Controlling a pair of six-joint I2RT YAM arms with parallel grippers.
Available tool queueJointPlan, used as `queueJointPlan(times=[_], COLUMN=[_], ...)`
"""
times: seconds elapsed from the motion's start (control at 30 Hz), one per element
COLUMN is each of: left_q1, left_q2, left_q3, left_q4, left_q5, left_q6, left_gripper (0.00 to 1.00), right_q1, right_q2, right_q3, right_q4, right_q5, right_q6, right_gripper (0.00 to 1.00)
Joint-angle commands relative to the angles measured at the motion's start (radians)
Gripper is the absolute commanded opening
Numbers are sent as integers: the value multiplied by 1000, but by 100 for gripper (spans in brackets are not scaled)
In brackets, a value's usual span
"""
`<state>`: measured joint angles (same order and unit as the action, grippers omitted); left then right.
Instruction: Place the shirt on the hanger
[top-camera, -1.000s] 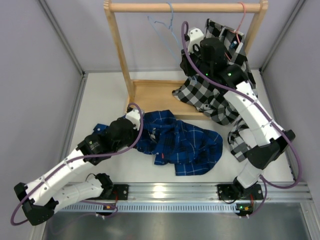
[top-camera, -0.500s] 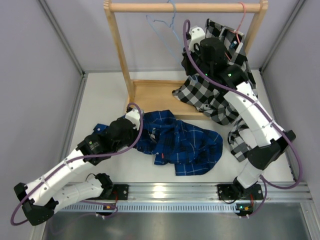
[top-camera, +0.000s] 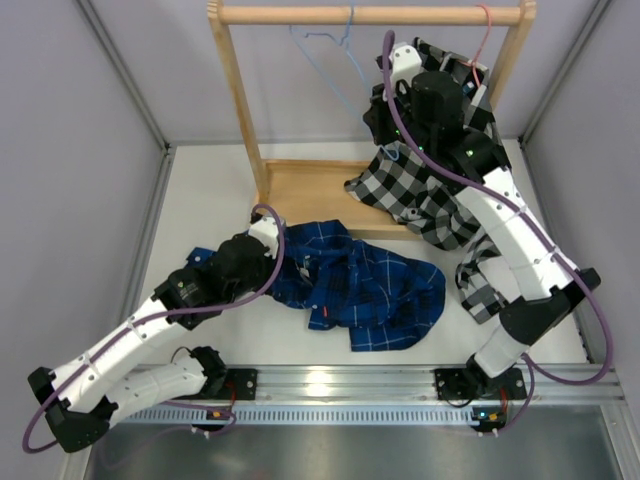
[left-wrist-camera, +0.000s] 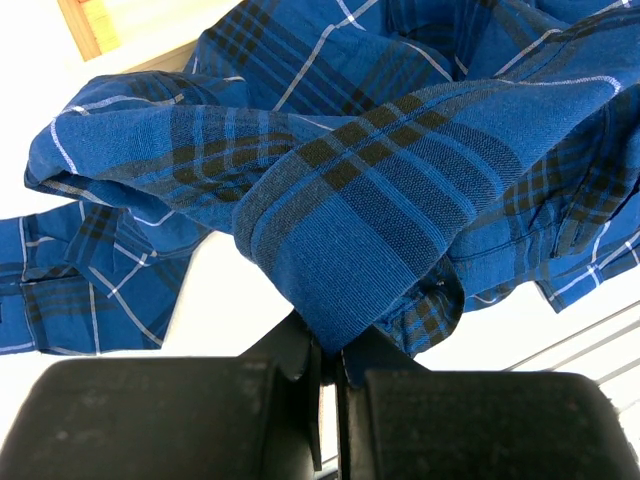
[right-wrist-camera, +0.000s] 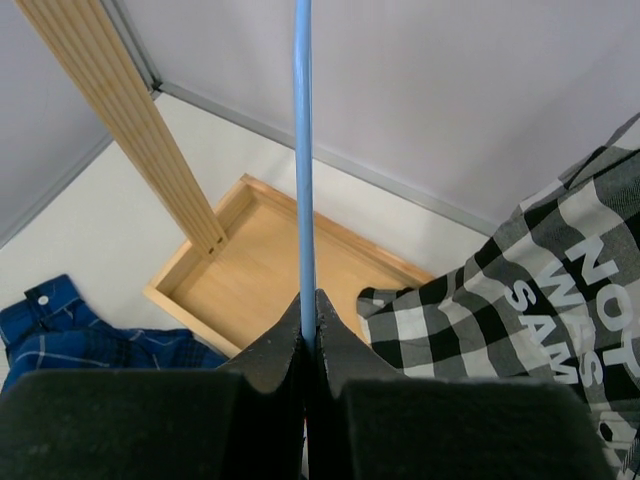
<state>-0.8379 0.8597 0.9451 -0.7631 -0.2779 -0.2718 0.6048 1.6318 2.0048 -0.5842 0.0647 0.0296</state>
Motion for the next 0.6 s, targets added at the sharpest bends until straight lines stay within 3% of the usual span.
queueJointPlan(times=[0.0,0.33,0.57], left_q1=[8,32,68], left_q2=[-2,13,36], left_q3=[9,15,70], left_q4=[42,48,53], left_q5=[5,-3,-40], left_q6=[-14,-40,-154], left_gripper=[0,0,0], right_q1=[12,12,10], right_q2=[-53,-125,-303], right_q3=[40,-18,-254], right_q4=[116,147,116], right_q5=[-29,-97,-184], right_q6=[9,-7,-22], right_gripper=[0,0,0])
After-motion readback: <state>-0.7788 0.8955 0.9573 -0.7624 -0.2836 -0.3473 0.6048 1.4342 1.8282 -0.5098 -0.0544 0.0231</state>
